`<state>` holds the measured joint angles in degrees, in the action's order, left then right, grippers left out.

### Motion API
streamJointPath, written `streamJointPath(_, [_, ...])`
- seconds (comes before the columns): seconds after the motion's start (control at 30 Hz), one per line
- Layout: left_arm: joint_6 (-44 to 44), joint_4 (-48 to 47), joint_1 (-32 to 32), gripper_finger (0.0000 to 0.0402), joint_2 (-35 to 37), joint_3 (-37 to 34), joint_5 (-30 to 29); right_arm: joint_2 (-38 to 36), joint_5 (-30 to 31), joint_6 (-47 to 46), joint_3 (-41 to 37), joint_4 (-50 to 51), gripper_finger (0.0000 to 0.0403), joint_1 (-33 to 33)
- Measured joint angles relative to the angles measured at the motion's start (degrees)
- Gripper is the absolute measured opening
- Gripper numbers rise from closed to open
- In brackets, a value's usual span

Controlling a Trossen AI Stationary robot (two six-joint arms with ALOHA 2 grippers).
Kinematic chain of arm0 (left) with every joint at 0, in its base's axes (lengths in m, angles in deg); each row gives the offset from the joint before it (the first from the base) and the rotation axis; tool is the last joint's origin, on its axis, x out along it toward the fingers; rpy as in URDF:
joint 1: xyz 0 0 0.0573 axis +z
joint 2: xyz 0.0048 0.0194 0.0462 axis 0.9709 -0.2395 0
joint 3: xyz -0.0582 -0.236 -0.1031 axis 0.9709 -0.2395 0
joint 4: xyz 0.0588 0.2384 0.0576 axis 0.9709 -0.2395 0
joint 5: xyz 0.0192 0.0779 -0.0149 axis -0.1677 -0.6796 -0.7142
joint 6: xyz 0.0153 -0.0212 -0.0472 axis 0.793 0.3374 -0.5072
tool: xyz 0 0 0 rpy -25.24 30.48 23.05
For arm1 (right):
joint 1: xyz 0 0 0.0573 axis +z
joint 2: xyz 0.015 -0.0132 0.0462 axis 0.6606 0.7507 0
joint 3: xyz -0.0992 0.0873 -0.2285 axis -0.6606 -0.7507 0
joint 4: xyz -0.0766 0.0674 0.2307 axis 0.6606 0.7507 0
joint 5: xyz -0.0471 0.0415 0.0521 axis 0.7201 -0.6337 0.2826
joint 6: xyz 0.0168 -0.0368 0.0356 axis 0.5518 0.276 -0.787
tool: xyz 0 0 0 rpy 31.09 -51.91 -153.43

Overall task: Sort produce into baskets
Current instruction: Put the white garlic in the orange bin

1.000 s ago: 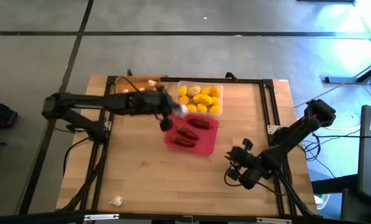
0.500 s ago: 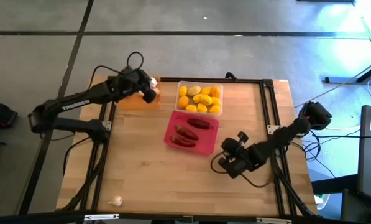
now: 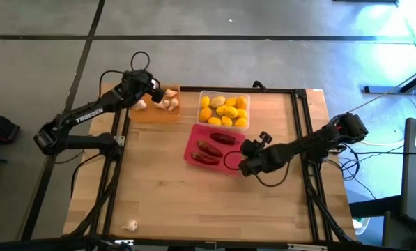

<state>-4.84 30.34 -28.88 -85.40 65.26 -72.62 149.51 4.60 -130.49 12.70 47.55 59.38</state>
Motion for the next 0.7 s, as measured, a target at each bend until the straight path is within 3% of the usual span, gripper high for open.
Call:
streamJointPath(0.4, [-3.96,-2.19,3.92,0.0027,-9.09,-0.16,0.02,0.04,-2.7,-0.46,-0.02,-7.16,0.0073,-0.76])
streamJointPath(0.7, [-6.18,7.11,3.9,0.0027,-12.23,-7.22,0.09,0.04,-5.64,-3.23,-0.02,-11.91,0.0073,-0.76])
